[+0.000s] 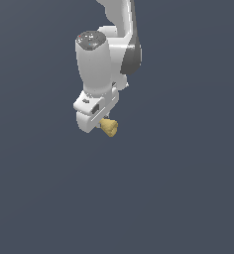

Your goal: Pick up the object and move it to a goal position.

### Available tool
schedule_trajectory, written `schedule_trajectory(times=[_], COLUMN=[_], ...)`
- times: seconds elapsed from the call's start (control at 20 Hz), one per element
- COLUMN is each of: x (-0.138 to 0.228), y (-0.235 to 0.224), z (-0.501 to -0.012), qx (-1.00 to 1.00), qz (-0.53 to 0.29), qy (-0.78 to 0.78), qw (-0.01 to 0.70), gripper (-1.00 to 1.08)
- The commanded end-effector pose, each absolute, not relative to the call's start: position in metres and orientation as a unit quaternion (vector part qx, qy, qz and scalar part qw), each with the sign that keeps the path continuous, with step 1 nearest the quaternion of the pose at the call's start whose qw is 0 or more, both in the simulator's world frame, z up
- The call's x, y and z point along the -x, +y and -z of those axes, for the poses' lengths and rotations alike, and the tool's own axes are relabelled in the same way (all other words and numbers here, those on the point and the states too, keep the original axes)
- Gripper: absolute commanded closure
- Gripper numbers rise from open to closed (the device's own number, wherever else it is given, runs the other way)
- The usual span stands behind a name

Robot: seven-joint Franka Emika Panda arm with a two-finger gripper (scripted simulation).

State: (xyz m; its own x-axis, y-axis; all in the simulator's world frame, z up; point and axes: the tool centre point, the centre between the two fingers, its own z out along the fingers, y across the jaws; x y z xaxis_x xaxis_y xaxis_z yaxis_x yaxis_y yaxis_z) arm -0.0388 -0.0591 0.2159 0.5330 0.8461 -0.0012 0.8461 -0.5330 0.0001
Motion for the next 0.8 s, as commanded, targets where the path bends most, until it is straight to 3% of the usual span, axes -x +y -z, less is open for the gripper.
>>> schedule_trajectory(times=[0.0,0.75], x=[0.047,0.088], y=[-0.056,-0.037], z=[-0.245,-0.413], qx=[-0.875,-0.875], qz=[0.0,0.0], qy=[0.483,0.484], qw=[0.0,0.0], gripper=[1.08,1.08])
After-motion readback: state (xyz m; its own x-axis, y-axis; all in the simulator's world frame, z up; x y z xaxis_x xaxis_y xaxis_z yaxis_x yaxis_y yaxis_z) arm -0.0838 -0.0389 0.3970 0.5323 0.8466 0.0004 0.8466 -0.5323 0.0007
